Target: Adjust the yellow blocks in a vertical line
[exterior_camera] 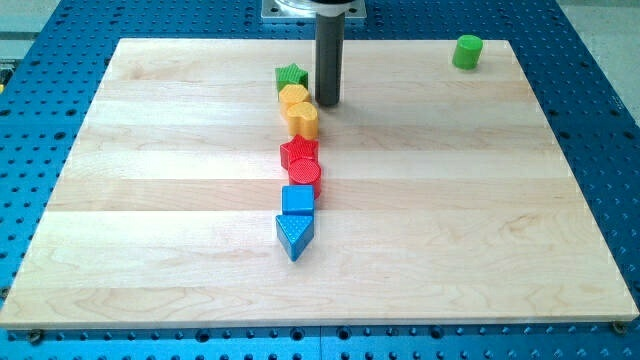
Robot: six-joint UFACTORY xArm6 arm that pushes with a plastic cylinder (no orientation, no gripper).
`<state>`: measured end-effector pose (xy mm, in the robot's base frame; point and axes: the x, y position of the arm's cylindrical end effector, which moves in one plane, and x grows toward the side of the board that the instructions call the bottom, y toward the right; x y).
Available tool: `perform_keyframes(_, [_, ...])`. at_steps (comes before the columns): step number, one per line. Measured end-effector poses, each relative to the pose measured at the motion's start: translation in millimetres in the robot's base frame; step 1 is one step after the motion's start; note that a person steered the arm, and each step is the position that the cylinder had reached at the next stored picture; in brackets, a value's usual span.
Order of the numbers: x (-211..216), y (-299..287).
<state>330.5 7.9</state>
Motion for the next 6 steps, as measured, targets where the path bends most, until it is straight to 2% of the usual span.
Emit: perform_keyframes(6, [44.6,-11.9])
